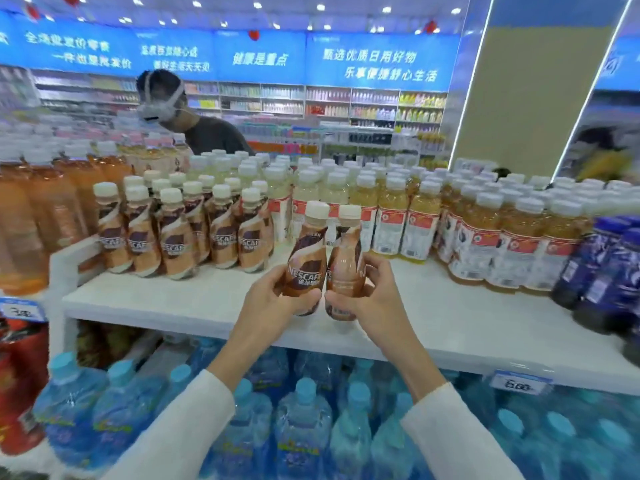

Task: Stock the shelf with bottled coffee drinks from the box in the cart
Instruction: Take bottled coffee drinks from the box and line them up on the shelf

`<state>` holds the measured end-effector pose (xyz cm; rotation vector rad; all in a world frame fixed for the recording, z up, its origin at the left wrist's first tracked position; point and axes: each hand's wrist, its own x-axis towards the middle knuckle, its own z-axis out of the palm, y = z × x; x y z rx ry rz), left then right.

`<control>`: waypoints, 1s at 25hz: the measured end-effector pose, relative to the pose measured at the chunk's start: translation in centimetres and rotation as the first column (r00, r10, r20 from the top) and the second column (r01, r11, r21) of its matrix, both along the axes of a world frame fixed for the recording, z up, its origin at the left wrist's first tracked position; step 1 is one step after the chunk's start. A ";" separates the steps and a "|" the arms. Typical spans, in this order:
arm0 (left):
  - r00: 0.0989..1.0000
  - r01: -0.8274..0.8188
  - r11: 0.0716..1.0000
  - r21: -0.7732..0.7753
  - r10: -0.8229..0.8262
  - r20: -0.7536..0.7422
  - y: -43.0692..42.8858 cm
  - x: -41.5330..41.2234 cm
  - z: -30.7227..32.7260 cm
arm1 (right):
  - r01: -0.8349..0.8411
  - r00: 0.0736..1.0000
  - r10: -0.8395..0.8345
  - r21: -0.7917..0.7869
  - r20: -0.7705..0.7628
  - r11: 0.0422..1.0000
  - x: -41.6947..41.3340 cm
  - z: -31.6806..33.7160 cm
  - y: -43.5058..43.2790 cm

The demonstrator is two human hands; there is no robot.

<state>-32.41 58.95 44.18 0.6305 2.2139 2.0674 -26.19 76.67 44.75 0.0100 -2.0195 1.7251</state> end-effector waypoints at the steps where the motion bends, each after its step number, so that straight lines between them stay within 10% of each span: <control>1: 1.000 -0.001 0.999 -0.041 0.001 -0.008 -0.1 -0.5 -0.3 | 0.004 1.000 -0.004 0.019 0.011 1.000 -0.3 -0.5 0.1; 15: 0.997 0.069 0.992 -0.102 -0.071 -0.018 -1.7 -1.8 -1.7 | -0.054 0.986 0.039 0.093 0.161 0.994 0.2 -1.5 1.5; 22: 0.993 -0.027 0.989 -0.145 0.010 -0.119 -1.4 -1.8 -2.0 | 0.202 0.961 -0.255 0.355 0.108 0.913 0.3 -2.0 -0.8; 25: 0.991 -0.028 0.989 -0.145 0.008 -0.132 -1.5 -1.7 -2.2 | 0.102 0.984 -0.130 0.206 0.125 0.973 0.9 -2.1 -0.2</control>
